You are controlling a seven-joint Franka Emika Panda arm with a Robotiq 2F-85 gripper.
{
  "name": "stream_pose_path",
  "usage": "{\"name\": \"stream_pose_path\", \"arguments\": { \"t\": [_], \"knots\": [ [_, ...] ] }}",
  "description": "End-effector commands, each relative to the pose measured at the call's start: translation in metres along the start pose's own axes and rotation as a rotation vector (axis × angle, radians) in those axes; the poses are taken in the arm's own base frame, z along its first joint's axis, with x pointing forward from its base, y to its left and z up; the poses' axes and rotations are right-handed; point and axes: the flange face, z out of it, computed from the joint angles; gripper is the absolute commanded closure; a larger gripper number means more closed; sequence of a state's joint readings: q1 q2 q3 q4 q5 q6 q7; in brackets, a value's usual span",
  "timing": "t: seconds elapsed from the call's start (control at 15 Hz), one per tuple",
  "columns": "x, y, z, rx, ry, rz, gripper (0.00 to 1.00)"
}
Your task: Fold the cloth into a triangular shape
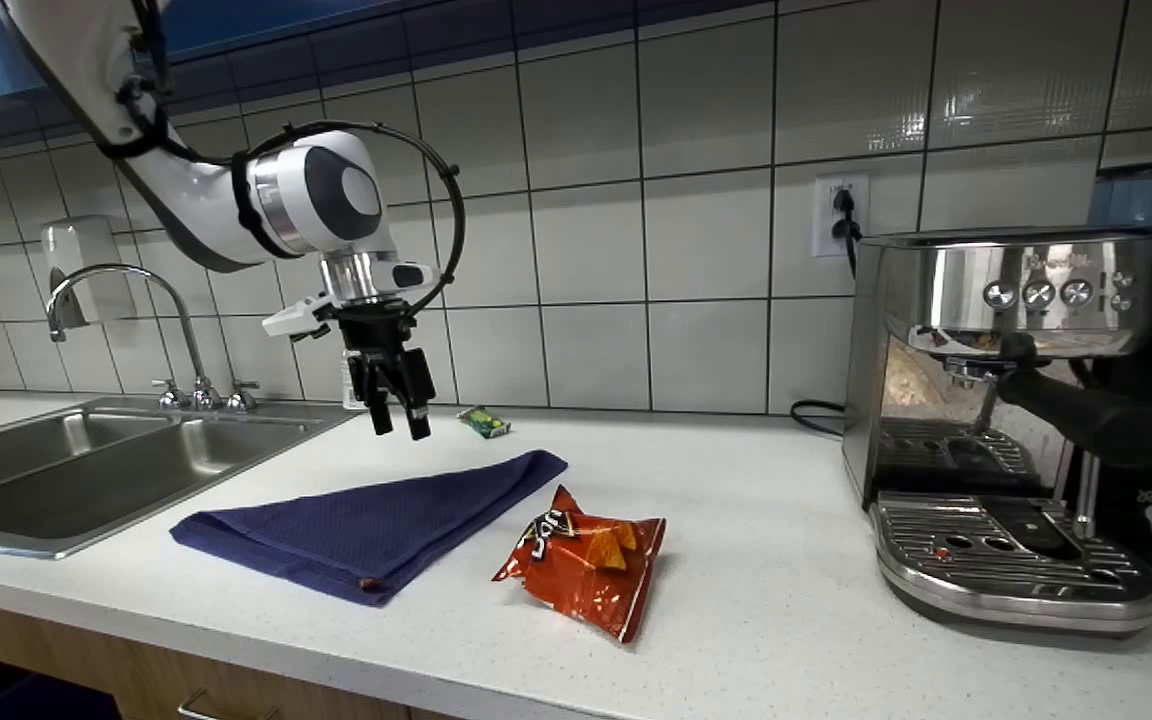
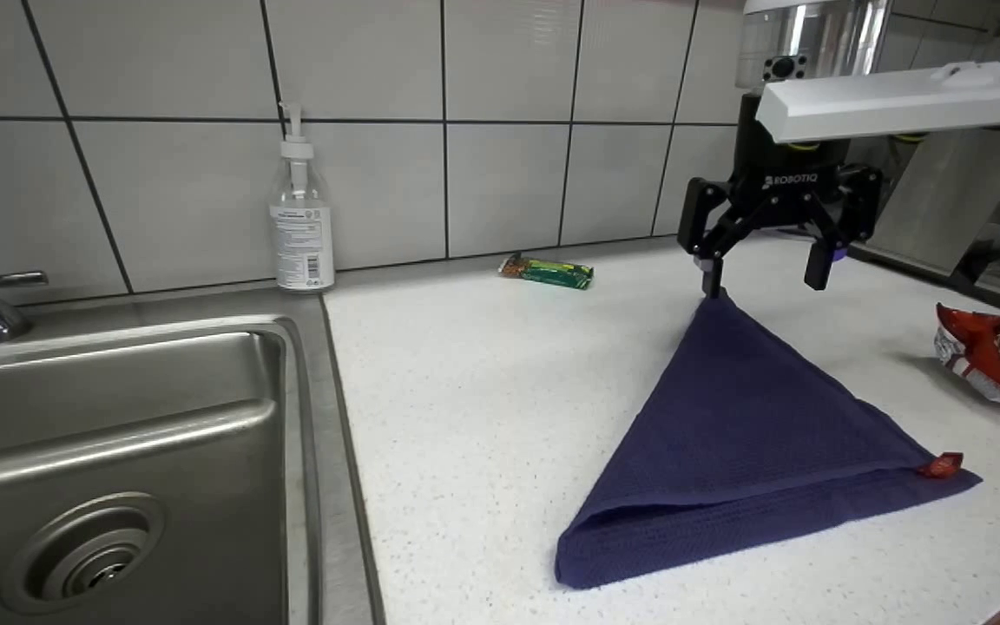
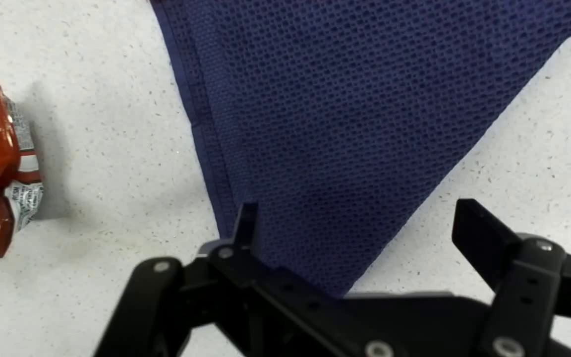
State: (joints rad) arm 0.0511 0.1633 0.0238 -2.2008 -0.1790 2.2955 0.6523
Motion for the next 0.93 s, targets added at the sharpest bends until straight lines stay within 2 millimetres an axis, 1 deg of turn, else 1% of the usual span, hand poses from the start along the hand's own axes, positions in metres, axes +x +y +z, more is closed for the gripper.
{"name": "stream_pose_path", "arguments": {
  "t": [0.0,0.2,0.27,0.4,0.6,0.67,0.87],
  "knots": [
    [0.019,0.0,-0.001,-0.007,-0.037,0.087,0.0],
    [0.027,0.001,0.005,-0.01,-0.047,0.114,0.0],
    [0.019,0.006,0.006,-0.002,-0.026,0.08,0.0],
    [0.02,0.007,0.01,-0.005,-0.029,0.082,0.0],
    [0.019,0.006,0.01,-0.006,-0.03,0.08,0.0],
    [0.021,0.005,0.011,-0.006,-0.037,0.086,0.0],
    [0.036,0.01,0.017,-0.012,-0.051,0.125,0.0]
  ]
}}
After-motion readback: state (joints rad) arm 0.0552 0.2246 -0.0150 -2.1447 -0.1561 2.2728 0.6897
